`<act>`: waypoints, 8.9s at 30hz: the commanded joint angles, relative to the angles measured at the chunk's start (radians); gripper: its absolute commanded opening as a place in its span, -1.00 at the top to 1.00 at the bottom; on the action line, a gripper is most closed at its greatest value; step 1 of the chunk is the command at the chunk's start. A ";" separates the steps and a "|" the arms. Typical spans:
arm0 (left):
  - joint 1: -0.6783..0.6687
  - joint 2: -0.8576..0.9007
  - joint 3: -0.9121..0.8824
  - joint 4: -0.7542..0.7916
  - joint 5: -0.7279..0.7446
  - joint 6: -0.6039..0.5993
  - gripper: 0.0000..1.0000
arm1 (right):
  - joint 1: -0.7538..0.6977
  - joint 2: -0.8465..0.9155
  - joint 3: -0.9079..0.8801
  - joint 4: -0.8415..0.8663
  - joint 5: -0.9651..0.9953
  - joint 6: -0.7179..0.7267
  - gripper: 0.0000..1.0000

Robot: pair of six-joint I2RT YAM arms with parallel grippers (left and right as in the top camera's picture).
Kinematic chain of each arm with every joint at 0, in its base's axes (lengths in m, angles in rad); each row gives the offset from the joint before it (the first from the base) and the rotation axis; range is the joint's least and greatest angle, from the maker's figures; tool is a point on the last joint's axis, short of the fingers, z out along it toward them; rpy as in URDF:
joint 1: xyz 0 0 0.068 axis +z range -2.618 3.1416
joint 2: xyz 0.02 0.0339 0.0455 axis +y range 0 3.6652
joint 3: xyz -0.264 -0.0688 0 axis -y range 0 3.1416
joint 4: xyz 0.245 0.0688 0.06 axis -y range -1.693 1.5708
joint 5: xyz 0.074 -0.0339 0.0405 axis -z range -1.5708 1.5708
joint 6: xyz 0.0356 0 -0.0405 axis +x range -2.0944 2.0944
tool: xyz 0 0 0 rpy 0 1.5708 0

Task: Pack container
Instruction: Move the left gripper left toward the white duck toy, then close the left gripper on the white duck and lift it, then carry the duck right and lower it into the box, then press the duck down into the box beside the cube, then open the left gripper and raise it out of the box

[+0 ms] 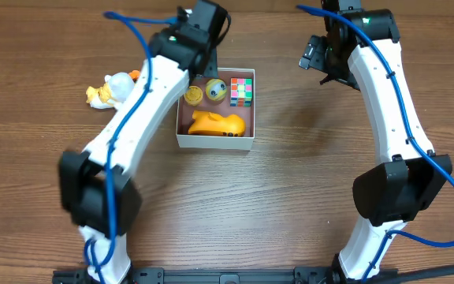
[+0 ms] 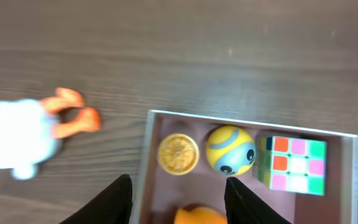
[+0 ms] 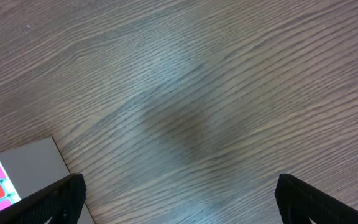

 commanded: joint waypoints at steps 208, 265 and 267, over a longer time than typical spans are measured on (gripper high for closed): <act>-0.142 0.183 -0.207 0.061 0.254 0.173 -0.33 | 0.002 -0.003 0.027 0.005 0.003 0.008 -1.00; 0.117 0.176 0.568 -0.635 0.063 0.023 -1.00 | 0.002 -0.003 0.027 0.005 0.003 0.008 -1.00; 0.116 0.176 0.568 -0.634 0.064 0.023 -1.00 | 0.002 -0.003 0.027 0.005 0.003 0.008 -1.00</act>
